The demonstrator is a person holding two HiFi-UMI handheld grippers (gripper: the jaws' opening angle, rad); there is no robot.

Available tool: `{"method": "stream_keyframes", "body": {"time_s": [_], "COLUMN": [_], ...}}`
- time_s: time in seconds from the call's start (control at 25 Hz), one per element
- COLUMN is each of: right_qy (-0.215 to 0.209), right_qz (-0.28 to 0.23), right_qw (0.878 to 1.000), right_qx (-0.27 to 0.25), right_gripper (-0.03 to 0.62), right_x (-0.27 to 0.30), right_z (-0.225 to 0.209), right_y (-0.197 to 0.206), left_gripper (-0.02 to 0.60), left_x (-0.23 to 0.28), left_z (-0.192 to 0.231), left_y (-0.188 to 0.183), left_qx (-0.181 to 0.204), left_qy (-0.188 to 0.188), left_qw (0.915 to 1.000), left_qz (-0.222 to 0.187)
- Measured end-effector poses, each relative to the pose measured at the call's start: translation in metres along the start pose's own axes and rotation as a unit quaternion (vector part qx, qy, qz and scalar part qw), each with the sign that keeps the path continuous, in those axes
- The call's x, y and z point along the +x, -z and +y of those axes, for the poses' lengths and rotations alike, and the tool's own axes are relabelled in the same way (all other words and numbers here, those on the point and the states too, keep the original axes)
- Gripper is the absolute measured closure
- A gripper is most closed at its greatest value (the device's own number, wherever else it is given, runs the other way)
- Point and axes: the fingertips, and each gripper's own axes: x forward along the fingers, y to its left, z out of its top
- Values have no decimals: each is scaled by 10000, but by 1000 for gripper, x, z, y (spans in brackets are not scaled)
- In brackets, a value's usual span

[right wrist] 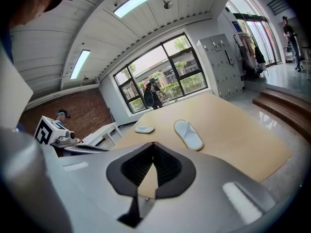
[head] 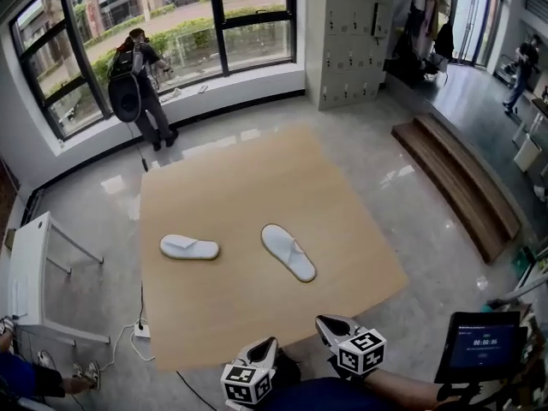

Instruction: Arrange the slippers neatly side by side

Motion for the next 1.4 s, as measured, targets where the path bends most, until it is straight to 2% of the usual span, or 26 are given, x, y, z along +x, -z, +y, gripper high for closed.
{"method": "stream_keyframes", "body": {"time_s": [0.2,0.32,0.44,0.52,0.68,0.76,0.84,1.0,1.12,1.2,1.4], "right_qy": [178,232,456,595,580,567,632,816,577,490,424], "right_qz": [-100,-130,-83,-22,129,158,83,13,251,314,353], "right_qw": [9998,9996,9987,9977,9969,9961,9949,9933,9940,9936,9922], "right_qx": [0,-58,-209,-318,-514,-656,-778,-823,-900,-966,-1116], "right_gripper": [583,583,583,583,583,583,583,583,583,583,583], "right_x": [73,79,73,72,86,95,101,98,104,118,160], "right_z": [1,2,-10,-18,-19,-27,-41,-58,-75,-97,-113], "right_y": [-37,-43,-40,-39,-36,-40,-50,-52,-62,-81,-94], "left_gripper": [577,577,577,577,577,577,578,577,578,577,577], "left_x": [22,27,34,33,22,21,28,32,29,46,68], "left_z": [73,88,96,107,155,173,185,192,194,202,250], "left_y": [-55,-63,-66,-69,-70,-72,-79,-87,-91,-106,-123], "left_qx": [104,222,202,98,-64,-60,52,269,68,-29,-102], "left_qy": [87,121,85,-97,-973,-1264,-1280,-1086,-1507,-1724,-2038], "left_qw": [9999,9997,9998,9999,9949,9914,9907,9909,9858,9824,9768], "left_qz": [-33,-33,-26,-97,-254,-325,-467,-754,-735,-712,-643]}}
